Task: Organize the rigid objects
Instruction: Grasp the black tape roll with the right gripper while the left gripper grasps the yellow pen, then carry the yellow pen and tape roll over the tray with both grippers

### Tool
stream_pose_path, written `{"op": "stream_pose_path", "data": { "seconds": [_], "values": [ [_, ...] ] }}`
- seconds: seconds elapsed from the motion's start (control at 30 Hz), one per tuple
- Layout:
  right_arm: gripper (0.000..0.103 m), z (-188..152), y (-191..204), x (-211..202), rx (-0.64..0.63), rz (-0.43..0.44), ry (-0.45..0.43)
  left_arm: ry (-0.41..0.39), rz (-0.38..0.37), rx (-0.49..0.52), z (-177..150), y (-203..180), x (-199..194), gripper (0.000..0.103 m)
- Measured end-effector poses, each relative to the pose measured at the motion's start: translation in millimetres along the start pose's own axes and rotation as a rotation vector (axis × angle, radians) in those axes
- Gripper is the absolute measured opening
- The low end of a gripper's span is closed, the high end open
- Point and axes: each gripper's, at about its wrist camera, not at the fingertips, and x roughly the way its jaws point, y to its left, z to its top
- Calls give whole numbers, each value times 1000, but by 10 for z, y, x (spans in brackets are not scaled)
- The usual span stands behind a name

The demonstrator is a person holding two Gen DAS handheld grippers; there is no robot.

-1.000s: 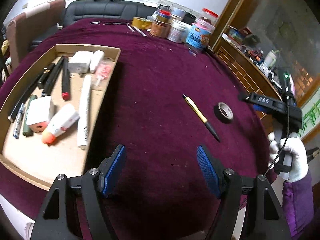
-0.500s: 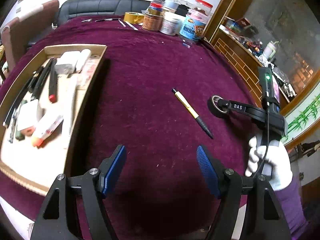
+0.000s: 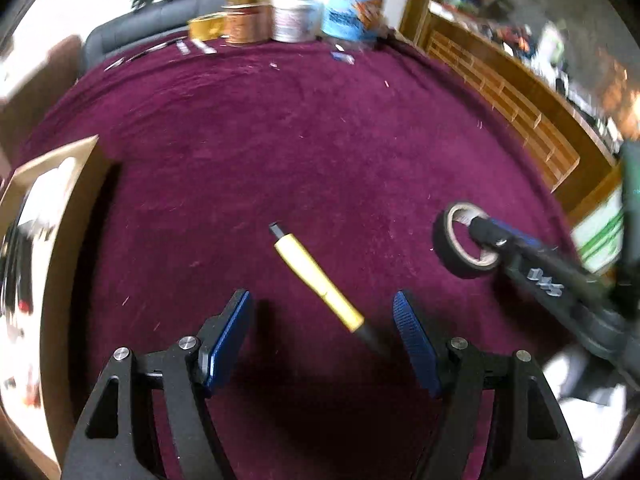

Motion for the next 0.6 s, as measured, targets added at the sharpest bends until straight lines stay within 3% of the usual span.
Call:
{"op": "stream_pose_path", "data": {
  "seconds": [0.07, 0.13, 0.27, 0.43, 0.6],
  "values": [
    [11, 1, -16, -3, 8, 9, 0, -31, 49, 63, -22, -41, 12, 18],
    [11, 3, -26, -1, 11, 14, 0, -16, -18, 42, -44, 59, -31, 7],
    [11, 10, -23, 6, 11, 16, 1, -14, -41, -19, -125, 315, -122, 7],
    [11, 15, -8, 9, 6, 7, 2, -29, -37, -19, -194, 339, -164, 7],
    [11, 16, -6, -2, 4, 23, -2, -68, -129, -49, -186, 381, -287, 7]
  ]
}}
